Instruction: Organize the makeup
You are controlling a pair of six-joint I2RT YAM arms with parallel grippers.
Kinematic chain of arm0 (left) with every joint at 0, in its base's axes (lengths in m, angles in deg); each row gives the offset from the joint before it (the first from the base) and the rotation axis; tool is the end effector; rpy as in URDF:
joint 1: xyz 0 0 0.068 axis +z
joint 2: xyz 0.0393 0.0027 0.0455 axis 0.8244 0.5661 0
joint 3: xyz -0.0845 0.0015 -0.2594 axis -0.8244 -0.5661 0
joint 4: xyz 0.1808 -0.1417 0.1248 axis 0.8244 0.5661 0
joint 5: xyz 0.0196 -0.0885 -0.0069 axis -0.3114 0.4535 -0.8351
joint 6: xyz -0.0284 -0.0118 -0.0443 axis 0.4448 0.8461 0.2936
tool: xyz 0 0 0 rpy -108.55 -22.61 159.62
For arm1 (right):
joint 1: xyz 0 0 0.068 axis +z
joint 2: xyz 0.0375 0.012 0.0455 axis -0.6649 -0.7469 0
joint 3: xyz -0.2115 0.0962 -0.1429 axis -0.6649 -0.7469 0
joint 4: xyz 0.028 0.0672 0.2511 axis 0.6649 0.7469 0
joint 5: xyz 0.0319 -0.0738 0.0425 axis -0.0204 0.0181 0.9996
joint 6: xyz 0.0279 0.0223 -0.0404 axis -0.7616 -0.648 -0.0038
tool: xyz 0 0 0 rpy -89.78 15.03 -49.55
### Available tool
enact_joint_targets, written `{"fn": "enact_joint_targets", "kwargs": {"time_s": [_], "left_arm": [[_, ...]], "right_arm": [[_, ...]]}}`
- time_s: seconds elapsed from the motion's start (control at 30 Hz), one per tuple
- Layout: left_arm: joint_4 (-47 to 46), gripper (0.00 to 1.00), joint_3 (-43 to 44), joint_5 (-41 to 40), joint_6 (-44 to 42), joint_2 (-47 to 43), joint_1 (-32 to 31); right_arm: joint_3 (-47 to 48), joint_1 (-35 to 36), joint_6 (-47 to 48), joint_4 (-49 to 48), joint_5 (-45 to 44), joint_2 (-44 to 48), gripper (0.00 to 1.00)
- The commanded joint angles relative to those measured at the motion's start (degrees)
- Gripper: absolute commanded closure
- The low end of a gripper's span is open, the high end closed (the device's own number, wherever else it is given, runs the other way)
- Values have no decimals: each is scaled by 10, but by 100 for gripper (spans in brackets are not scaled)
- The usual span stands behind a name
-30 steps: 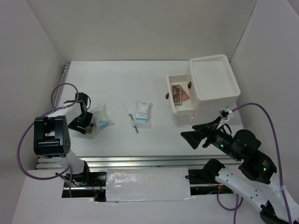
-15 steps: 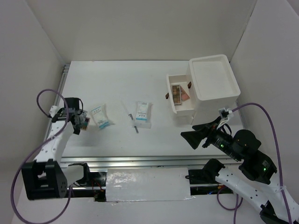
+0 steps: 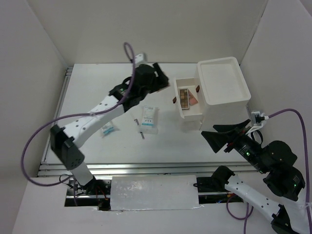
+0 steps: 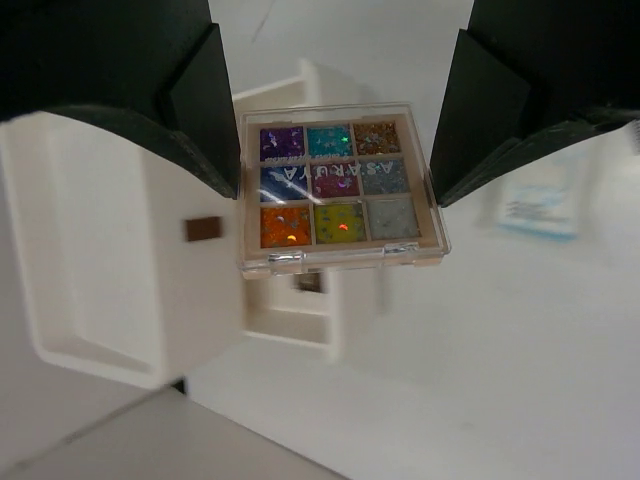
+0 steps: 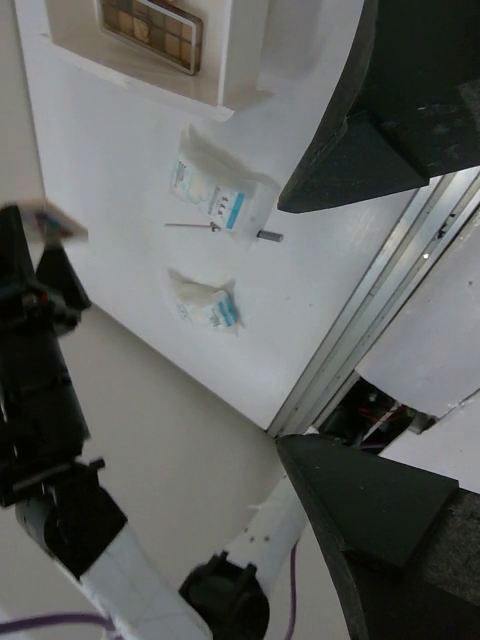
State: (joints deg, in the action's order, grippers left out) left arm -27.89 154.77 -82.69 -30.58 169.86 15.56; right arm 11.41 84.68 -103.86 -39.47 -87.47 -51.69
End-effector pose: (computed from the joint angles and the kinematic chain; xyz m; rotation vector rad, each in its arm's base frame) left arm 0.2904 -0.2237 0.4036 -0.5306 1.8826 -0.6875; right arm 0.0198 0.0139 0.4074 -0.1012 1.6323 0.9280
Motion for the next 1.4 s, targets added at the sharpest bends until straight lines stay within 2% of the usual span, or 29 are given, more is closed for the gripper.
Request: {"fn": "enact_joint_targets", "kwargs": {"time_s": [0.0, 0.13, 0.23, 0.53, 0.63, 0.67, 0.7, 0.73, 0.77, 0.97, 1.1, 1.17, 1.23, 1.27, 1.3, 1.37], "left_arm": [[-37, 76, 121, 19, -62, 100, -39], [-78, 75, 230, 107, -67, 232, -44], [-92, 75, 256, 116, -59, 275, -47], [-82, 56, 288, 128, -43, 344, -50], [-84, 37, 287, 128, -42, 344, -51], [-84, 24, 288, 126, -42, 342, -51], [-72, 16, 292, 115, -38, 337, -50], [-65, 1, 293, 109, -38, 333, -50], [-63, 1, 293, 105, -39, 322, -51], [-13, 1, 299, 68, -58, 274, -49], [70, 1, 294, -33, -39, 258, -49], [94, 4, 255, -58, -12, 247, -46], [107, 23, 222, -77, -2, 250, -45], [114, 48, 218, -83, 6, 256, -45], [131, 59, 219, -85, 8, 264, -45], [153, 71, 240, -87, 8, 302, -45]], "right_arm": [[24, 3, -5, 22, -17, 2, 0], [29, 3, -3, 47, -30, 8, 0], [39, 3, 3, 56, -34, 10, 0], [41, 3, 11, 60, -31, 8, 0], [33, 4, 10, 53, -27, 7, 0], [32, 3, 9, 53, -27, 6, 0], [32, 4, 9, 55, -26, 5, 0], [33, 4, 9, 55, -25, 4, 0], [34, 4, 10, 54, -24, 3, 0], [36, 4, 10, 53, -20, -3, 0], [33, 4, 8, 51, -17, -4, 0], [32, 4, 8, 49, -18, -2, 0], [27, 3, 9, 46, -18, -2, 0], [26, 3, 8, 42, -17, -2, 0], [25, 4, 8, 41, -12, -2, 0], [23, 3, 7, 42, -10, -1, 0]]}}
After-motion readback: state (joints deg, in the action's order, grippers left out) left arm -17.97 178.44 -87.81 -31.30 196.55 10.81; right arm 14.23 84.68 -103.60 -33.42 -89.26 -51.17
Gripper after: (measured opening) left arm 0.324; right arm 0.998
